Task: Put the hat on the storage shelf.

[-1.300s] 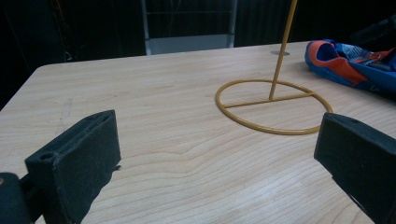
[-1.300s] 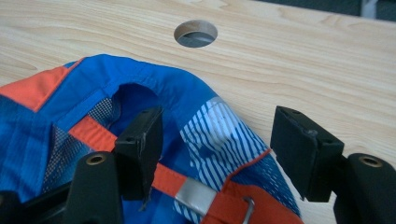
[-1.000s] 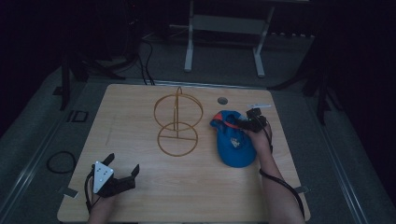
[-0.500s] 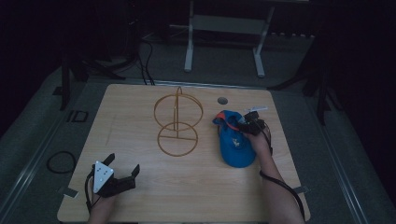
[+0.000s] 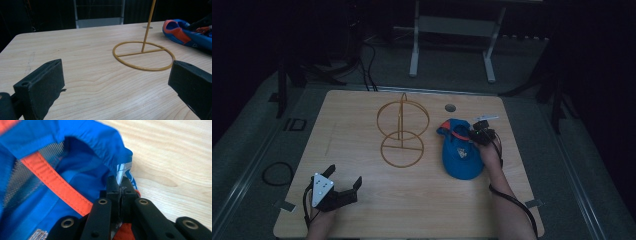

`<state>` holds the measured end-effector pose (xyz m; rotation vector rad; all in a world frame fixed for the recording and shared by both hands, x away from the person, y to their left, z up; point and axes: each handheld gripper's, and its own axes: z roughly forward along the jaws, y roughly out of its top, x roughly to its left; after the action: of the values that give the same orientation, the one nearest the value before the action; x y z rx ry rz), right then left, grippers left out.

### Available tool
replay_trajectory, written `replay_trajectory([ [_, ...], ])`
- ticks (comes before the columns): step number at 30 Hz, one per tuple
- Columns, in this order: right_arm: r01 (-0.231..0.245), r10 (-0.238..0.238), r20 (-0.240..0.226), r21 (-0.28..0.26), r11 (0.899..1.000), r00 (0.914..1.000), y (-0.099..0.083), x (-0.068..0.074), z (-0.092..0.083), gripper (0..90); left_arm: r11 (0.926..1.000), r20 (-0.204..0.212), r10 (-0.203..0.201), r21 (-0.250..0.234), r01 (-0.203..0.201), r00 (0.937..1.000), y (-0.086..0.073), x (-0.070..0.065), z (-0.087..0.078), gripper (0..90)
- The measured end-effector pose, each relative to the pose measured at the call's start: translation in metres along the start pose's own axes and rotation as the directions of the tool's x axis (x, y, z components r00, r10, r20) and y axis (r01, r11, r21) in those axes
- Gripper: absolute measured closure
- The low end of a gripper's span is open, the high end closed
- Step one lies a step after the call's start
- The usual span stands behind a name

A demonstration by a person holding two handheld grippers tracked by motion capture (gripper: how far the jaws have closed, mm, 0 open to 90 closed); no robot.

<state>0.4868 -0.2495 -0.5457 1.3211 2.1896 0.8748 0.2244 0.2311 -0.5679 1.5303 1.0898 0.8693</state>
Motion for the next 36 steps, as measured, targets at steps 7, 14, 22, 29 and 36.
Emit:
replay_trajectory([
  [7,0.01,-0.009,0.006,-0.08,0.997,0.9999,0.005,0.0,-0.028,88.7,1.0,-0.002,0.003,0.0,-0.003,1.0,0.0,-0.001,0.0,0.7],
  [14,0.036,-0.034,0.016,-0.144,0.989,0.9993,0.013,0.005,-0.058,88.6,1.0,-0.009,0.0,0.0,0.0,1.0,0.0,-0.001,0.001,0.7],
  [22,0.056,-0.052,0.022,-0.207,0.977,0.9984,0.019,0.005,-0.086,88.8,0.9999,-0.014,-0.013,-0.008,0.013,0.9998,0.0,0.001,0.0,0.7],
  [29,0.097,-0.091,0.034,-0.29,0.952,0.9953,0.032,0.01,-0.124,88.8,0.9999,-0.023,0.003,0.016,-0.002,0.9997,0.0,-0.001,0.001,0.8],
  [36,0.128,-0.119,0.047,-0.36,0.924,0.9918,0.041,0.017,-0.161,88.9,1.0,-0.016,0.007,-0.006,-0.007,0.9998,0.001,-0.002,0.001,0.8],
])
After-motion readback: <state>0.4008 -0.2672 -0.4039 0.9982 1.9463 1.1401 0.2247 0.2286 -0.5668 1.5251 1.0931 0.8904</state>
